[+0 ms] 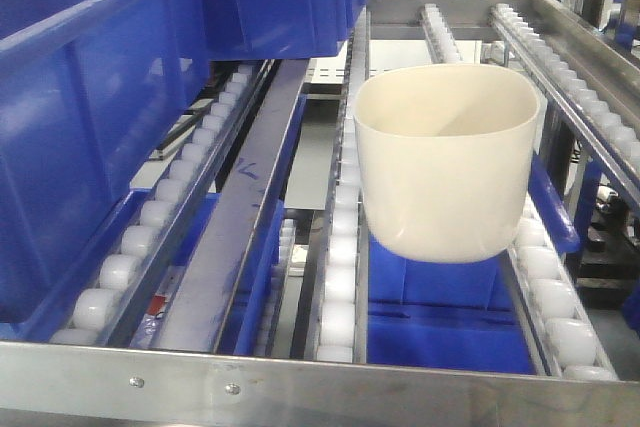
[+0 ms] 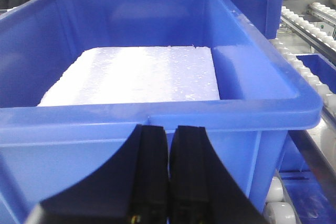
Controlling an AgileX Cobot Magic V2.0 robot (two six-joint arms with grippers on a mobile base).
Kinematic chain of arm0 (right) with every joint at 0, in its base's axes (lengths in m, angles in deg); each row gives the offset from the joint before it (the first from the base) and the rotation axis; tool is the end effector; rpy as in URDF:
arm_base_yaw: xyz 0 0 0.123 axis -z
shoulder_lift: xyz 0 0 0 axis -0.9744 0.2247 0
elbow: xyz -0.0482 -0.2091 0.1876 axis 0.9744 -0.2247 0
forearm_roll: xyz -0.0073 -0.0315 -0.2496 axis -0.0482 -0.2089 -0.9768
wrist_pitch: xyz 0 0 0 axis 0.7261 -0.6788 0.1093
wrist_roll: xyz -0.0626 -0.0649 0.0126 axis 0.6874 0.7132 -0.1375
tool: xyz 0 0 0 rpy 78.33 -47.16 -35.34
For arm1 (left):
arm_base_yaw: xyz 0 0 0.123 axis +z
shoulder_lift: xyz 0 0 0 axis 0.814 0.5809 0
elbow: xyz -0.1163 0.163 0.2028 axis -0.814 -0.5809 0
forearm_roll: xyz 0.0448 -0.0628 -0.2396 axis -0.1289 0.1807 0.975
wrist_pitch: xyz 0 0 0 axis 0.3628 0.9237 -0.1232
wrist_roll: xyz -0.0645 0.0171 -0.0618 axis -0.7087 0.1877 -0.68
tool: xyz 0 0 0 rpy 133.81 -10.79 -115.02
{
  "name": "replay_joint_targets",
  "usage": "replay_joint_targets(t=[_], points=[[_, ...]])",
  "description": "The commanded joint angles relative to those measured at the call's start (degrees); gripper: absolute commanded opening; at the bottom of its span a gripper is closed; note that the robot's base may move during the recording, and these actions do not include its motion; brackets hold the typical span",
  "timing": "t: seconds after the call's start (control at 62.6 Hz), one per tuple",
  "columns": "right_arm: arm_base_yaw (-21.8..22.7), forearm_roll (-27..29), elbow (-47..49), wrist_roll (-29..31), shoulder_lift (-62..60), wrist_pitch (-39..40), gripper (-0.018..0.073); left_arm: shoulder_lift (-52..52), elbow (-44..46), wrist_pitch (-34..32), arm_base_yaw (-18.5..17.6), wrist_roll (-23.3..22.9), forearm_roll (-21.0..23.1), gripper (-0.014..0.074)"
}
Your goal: Move white bin to right shelf second layer
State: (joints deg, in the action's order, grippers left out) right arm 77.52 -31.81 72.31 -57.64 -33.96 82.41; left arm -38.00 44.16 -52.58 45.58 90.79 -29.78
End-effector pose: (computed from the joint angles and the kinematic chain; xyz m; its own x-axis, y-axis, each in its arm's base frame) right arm 0.0569 -0.0006 0.1960 -0.0151 0.1380 -0.9903 0.0125 0.9904 0.1379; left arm 0.0554 -0.0092 0.2034 0.0075 0.0342 -0.9994 0.1604 0.9864 0.0349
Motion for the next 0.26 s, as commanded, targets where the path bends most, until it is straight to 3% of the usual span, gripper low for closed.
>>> replay_joint_targets(t=[0.0,0.24], points=[[0.32,-0.59,0.91,0.14,-1.18,4.55,0.0052,-0.80,-2.11,-4.89,-0.21,-0.20,0.31,0.0085],[0.32,-0.59,0.91,0.14,-1.18,4.55,0.0052,-0.80,-2.11,-4.89,-0.21,-0.20,0.31,0.0085]])
